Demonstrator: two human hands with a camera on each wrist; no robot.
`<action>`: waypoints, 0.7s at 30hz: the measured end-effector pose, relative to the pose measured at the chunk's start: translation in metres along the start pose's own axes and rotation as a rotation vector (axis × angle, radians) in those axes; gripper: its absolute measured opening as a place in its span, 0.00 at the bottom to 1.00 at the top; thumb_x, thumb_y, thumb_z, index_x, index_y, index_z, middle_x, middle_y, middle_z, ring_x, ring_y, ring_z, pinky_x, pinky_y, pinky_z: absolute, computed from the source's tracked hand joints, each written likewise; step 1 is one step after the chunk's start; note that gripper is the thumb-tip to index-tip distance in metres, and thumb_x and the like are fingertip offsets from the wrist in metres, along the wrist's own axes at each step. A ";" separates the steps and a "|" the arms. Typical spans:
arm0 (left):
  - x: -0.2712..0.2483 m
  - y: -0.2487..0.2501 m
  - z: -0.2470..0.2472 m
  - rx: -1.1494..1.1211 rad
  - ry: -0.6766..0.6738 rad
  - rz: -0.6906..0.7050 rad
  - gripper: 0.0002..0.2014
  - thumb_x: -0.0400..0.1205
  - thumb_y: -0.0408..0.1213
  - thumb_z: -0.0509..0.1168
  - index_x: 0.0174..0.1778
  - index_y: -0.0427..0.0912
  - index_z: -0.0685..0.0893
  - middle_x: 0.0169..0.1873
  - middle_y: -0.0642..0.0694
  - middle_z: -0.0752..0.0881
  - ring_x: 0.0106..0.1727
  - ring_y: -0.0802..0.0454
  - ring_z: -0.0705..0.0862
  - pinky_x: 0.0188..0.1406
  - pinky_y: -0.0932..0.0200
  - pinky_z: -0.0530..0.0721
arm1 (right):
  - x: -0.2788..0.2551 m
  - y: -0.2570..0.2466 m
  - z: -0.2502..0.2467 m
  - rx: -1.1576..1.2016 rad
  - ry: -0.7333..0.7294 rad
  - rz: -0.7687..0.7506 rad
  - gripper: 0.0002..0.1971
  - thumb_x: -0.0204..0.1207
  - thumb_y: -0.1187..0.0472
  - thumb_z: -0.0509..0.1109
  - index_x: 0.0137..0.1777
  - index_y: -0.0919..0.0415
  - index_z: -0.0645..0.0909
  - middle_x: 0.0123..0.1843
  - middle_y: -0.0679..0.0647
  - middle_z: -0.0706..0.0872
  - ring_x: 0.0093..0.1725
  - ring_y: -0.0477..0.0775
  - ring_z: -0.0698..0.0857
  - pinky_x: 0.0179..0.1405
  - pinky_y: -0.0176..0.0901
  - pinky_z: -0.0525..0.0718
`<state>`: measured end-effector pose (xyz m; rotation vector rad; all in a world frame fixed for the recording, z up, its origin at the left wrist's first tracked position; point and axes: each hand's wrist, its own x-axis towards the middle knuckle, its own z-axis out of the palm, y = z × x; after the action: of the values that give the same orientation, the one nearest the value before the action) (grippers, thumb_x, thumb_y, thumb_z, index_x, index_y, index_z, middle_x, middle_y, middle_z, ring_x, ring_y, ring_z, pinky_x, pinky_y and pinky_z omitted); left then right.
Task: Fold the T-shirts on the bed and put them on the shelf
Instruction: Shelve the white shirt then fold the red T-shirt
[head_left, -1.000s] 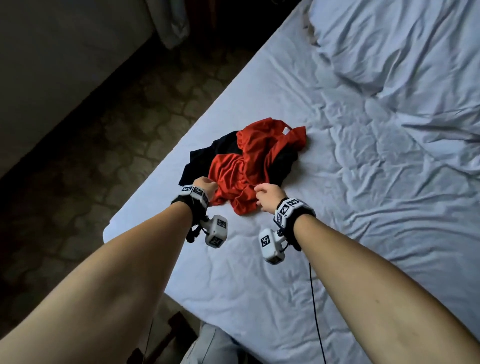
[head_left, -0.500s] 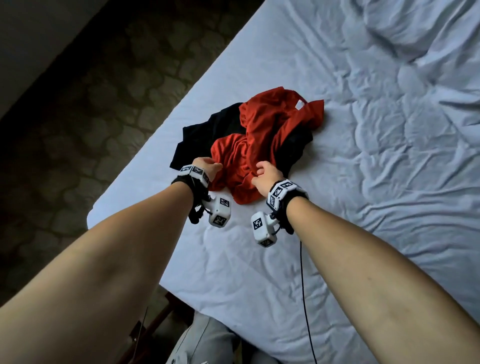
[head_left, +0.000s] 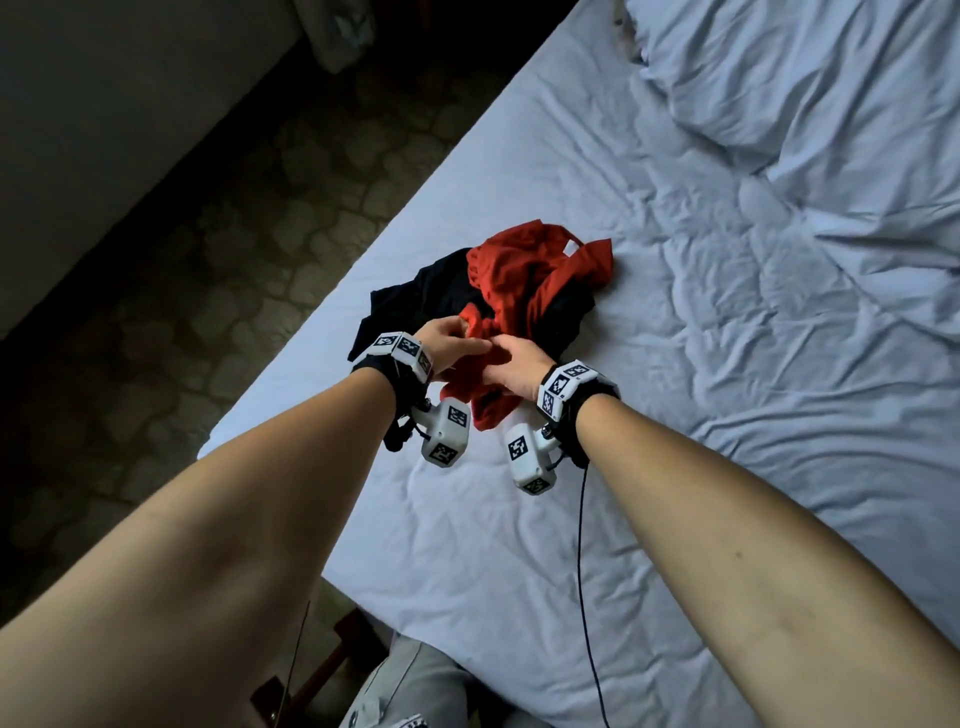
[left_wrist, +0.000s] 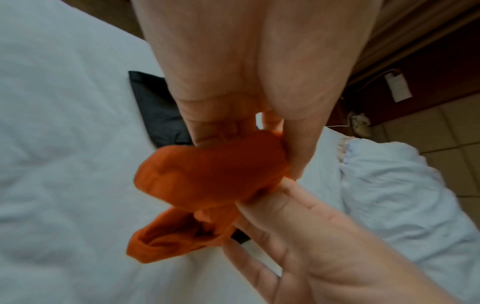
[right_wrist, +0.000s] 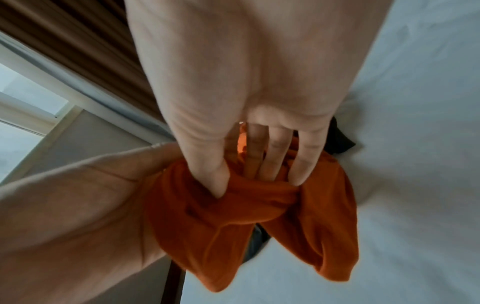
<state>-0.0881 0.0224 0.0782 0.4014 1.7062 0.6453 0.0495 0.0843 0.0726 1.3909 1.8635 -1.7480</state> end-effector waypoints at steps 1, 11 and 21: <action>-0.007 0.009 0.001 0.032 0.002 0.019 0.15 0.70 0.43 0.78 0.45 0.42 0.81 0.41 0.40 0.85 0.44 0.40 0.86 0.52 0.42 0.87 | -0.007 -0.001 -0.006 -0.025 0.030 -0.026 0.11 0.72 0.66 0.75 0.53 0.55 0.83 0.39 0.51 0.88 0.44 0.55 0.89 0.43 0.43 0.87; -0.121 0.087 0.026 0.177 0.136 0.120 0.26 0.68 0.58 0.77 0.49 0.39 0.89 0.44 0.43 0.90 0.43 0.46 0.88 0.40 0.55 0.86 | -0.115 -0.023 -0.072 -0.048 0.399 -0.133 0.04 0.72 0.61 0.73 0.41 0.54 0.80 0.36 0.50 0.83 0.38 0.51 0.81 0.43 0.43 0.79; -0.251 0.136 0.080 -0.102 0.128 0.383 0.29 0.58 0.55 0.81 0.47 0.39 0.86 0.50 0.34 0.90 0.51 0.36 0.89 0.53 0.33 0.87 | -0.269 -0.044 -0.132 -0.099 0.738 -0.243 0.10 0.80 0.63 0.60 0.55 0.59 0.81 0.50 0.59 0.86 0.48 0.60 0.81 0.44 0.40 0.73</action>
<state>0.0378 -0.0012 0.3459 0.6335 1.7221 1.0506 0.2125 0.0809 0.3283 2.0225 2.5256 -1.2853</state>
